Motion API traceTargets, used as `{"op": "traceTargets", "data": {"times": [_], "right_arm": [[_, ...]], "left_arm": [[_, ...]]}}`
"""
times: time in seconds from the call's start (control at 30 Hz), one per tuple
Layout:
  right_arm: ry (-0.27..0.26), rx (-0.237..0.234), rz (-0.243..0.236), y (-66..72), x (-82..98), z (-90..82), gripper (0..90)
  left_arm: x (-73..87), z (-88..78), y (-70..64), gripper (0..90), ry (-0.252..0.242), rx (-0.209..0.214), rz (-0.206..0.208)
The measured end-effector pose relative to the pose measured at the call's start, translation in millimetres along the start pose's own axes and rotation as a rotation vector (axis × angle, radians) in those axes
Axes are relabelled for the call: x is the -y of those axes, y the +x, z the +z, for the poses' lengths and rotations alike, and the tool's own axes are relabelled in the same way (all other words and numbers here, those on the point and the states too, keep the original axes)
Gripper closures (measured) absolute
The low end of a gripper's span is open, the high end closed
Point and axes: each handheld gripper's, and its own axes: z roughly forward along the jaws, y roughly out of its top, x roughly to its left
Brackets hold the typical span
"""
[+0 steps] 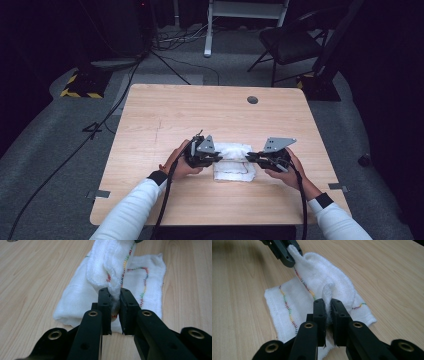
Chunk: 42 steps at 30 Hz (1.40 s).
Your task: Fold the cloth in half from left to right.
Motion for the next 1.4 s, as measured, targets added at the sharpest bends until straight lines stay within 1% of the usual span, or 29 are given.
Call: {"op": "traceTargets", "data": {"times": [0.13,0.33,0.4,0.53,0.57,0.63,0.9,1.1,1.2,1.3,1.4], "right_arm": [[0.013,-0.008,0.003,4.5,5.0,-0.6,83.1],[0.032,-0.015,-0.002,10.5,11.7,-1.8,82.7],[0.032,-0.018,-0.001,11.7,13.4,-2.6,82.6],[0.048,-0.023,-0.003,14.6,17.4,-3.5,82.6],[0.052,-0.021,-0.008,15.5,18.7,-3.7,82.6],[0.056,-0.024,-0.005,16.7,20.7,-4.9,82.6],[0.075,-0.028,0.000,20.3,28.8,-6.3,83.1],[0.087,-0.025,-0.008,21.6,31.9,-5.0,83.2],[0.090,-0.028,-0.005,22.3,32.9,-5.3,83.0],[0.095,-0.021,-0.004,22.9,34.3,-6.0,81.6],[0.091,-0.017,-0.001,22.0,34.2,-6.6,81.4]], "left_arm": [[2.8,-2.3,-5.4,80.7,0.008,0.000,0.005],[7.8,-2.6,-13.2,81.1,0.025,0.018,0.013],[8.6,-2.5,-15.2,81.2,0.033,0.019,0.026],[11.0,-1.7,-19.8,81.6,0.048,0.035,0.026],[11.5,-1.7,-20.5,81.5,0.047,0.035,0.026],[12.9,-1.8,-22.5,81.1,0.057,0.035,0.027],[15.7,0.8,-27.7,79.6,0.073,0.034,0.030],[18.1,0.9,-32.5,79.2,0.094,0.029,0.028],[19.9,1.0,-34.3,78.7,0.097,0.030,0.036],[20.9,2.0,-35.6,77.7,0.108,0.030,0.042],[21.4,2.0,-37.4,76.1,0.116,0.026,0.041]]}}
